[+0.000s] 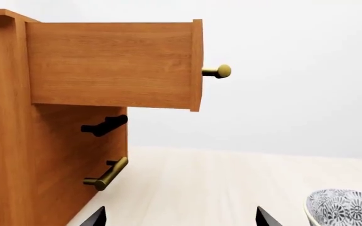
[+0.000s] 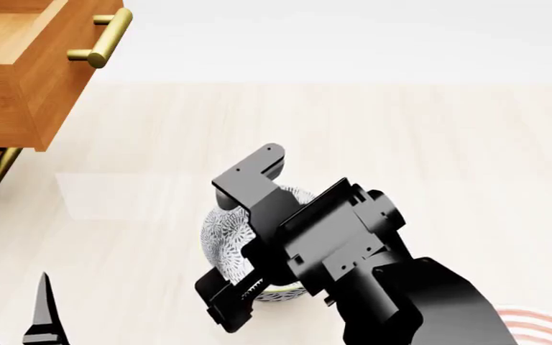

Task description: Put the bowl on the plate.

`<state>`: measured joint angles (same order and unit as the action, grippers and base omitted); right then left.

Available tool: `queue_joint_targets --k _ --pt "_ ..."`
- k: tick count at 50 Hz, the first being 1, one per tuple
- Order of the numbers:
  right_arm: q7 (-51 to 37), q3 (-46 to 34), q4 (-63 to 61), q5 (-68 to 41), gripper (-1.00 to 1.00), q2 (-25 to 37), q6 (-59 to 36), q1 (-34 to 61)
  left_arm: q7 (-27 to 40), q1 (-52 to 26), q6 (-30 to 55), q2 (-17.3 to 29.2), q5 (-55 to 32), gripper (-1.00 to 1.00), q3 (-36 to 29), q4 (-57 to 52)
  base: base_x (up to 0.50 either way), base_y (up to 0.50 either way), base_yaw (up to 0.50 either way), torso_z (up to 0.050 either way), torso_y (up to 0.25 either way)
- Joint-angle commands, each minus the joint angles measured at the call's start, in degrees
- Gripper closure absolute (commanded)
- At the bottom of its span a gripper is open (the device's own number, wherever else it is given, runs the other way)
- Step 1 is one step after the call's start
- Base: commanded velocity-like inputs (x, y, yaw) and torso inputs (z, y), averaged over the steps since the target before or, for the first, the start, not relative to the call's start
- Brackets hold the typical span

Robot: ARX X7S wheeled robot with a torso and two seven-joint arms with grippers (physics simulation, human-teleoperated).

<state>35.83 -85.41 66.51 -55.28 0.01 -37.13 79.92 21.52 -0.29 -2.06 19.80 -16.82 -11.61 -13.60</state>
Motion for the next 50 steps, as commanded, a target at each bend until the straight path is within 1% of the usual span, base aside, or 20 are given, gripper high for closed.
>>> queue_joint_targets --k 1,9,22,30,31,50 --pt "-0.02 -0.15 -0.3 0.21 -1.0 0.0 -0.06 -0.32 -0.01 0.17 -1.65 0.28 1.27 -1.0 -0.31 0.31 0.0 0.0 0.0 0.0 0.0" --pt "0.03 -0.07 -0.3 0.47 -1.0 0.0 -0.22 -0.21 -0.03 0.08 -2.13 0.06 0.24 -1.0 0.09 0.73 0.0 0.0 0.0 0.0 -0.057" --pt "-0.06 -0.16 -0.71 0.78 -1.0 0.0 -0.3 -0.47 0.21 0.26 -1.59 0.42 -0.06 -1.0 -0.03 0.15 0.0 0.0 0.0 0.0 -0.134" --pt "0.14 -0.28 -0.96 1.35 -1.0 0.0 -0.15 -0.53 0.29 0.34 -1.76 0.47 -0.4 -1.0 0.0 -0.2 0.0 0.0 0.0 0.0 0.0" --pt "0.01 -0.27 -1.02 1.42 1.0 0.0 -0.17 -0.51 0.31 0.37 -1.72 0.5 -0.46 -1.0 0.02 -0.28 0.0 0.0 0.0 0.0 0.0" --pt "-1.52 -0.31 -1.32 3.47 1.0 0.0 -0.52 0.03 0.61 0.53 -2.12 0.72 -1.04 -1.0 0.31 -0.14 0.0 0.0 0.0 0.0 0.0"
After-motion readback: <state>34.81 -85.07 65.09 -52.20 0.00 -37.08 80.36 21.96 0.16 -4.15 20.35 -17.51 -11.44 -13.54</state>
